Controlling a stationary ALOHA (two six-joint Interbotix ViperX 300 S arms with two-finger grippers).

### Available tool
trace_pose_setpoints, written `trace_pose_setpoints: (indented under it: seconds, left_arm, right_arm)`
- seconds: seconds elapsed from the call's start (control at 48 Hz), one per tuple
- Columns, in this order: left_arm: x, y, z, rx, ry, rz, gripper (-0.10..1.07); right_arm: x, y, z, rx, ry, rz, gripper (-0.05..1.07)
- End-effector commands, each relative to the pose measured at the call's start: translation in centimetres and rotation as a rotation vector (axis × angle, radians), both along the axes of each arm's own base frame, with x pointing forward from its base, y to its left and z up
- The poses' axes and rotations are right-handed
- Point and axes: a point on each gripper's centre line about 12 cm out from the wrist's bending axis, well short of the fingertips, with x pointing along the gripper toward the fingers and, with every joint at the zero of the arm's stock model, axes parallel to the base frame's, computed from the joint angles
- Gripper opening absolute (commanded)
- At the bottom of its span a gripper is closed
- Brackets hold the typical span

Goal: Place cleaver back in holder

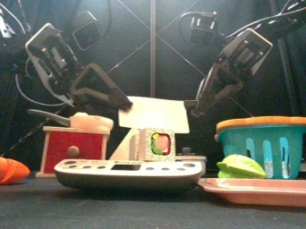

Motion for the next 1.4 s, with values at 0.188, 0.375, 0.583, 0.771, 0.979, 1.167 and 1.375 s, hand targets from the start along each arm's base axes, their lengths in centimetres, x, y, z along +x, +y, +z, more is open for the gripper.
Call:
trace_pose_setpoints:
  seconds: [0.188,0.375,0.583,0.771,0.979,1.167,1.375]
  left_arm:
    - [0.6,0.1,2.3,-0.008,-0.079,0.003,0.41]
    - [0.5,1.8,3.8,-0.02,-0.123,0.051,0.58]
    - [-0.3,4.0,6.6,-0.026,-0.228,0.111,0.83]
    - [-2.5,6.3,9.2,-0.022,-0.348,0.175,0.88]
    - [-5.8,10.0,11.2,-0.022,-0.447,0.302,0.88]
    - [-8.1,12.5,12.6,0.005,-0.512,0.391,0.88]
    - [-9.7,14.8,13.9,0.028,-0.567,0.486,0.88]
  right_arm:
    - [0.6,-1.0,2.6,0.008,-0.084,-0.032,0.5]
    - [0.4,-1.1,3.3,0.012,-0.094,-0.04,0.5]
    - [0.0,-1.5,5.0,0.027,-0.077,-0.085,0.5]
    - [-0.1,-2.7,7.5,0.02,-0.07,-0.141,0.5]
    - [-0.7,-5.4,10.2,0.017,-0.069,-0.245,0.5]
    - [-0.7,-7.8,11.6,0.024,-0.051,-0.334,0.5]
    - [-1.1,-11.1,13.8,0.051,-0.01,-0.466,0.5]
